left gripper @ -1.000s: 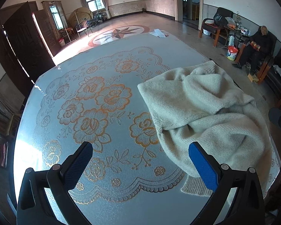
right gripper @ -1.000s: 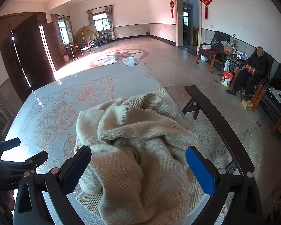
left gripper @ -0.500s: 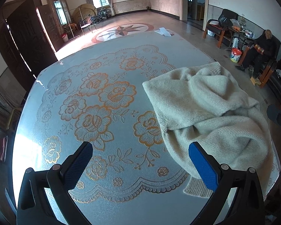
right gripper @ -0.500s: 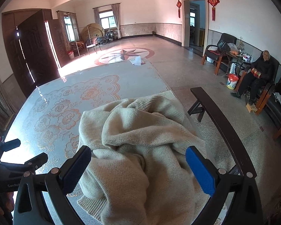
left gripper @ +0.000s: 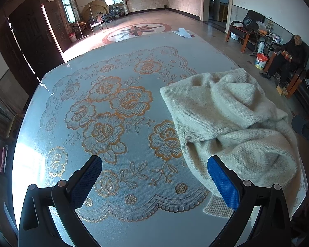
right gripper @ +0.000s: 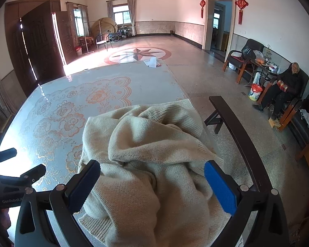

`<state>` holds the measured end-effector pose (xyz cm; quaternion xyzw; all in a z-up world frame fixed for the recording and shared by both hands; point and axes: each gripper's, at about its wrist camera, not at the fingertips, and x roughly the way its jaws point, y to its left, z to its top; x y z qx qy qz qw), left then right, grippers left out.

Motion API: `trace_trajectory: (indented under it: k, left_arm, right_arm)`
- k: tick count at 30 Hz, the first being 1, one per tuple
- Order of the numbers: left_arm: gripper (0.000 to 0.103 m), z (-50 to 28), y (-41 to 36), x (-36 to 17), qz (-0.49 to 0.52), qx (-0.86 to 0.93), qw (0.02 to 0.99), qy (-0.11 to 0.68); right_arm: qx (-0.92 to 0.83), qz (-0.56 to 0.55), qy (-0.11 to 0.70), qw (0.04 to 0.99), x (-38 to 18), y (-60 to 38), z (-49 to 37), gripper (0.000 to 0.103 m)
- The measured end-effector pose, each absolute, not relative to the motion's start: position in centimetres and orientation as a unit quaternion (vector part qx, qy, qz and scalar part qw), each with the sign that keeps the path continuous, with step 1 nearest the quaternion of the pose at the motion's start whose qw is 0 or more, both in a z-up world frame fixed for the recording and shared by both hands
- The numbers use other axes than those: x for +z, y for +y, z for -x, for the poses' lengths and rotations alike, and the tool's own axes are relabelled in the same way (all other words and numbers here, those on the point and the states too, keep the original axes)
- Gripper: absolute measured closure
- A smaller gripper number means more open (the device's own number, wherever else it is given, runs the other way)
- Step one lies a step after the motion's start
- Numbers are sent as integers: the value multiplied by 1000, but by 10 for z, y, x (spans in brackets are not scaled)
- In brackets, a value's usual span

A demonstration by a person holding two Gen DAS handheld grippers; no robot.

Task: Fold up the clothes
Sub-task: 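Move the right gripper over the crumpled cream sweater and approach it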

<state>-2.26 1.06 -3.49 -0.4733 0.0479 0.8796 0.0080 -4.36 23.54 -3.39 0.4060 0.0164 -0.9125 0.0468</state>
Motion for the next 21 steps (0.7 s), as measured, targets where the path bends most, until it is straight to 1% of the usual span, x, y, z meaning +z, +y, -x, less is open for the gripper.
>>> trace_trajectory:
  k: [16, 21]
  left_arm:
    - [0, 22, 9, -35, 474, 880, 7, 44]
    - [0, 21, 5, -39, 474, 879, 7, 42]
  right_arm:
    - [-908, -417, 35, 35, -33, 235, 48, 0]
    - [-899, -430, 75, 33, -41, 230, 60, 0]
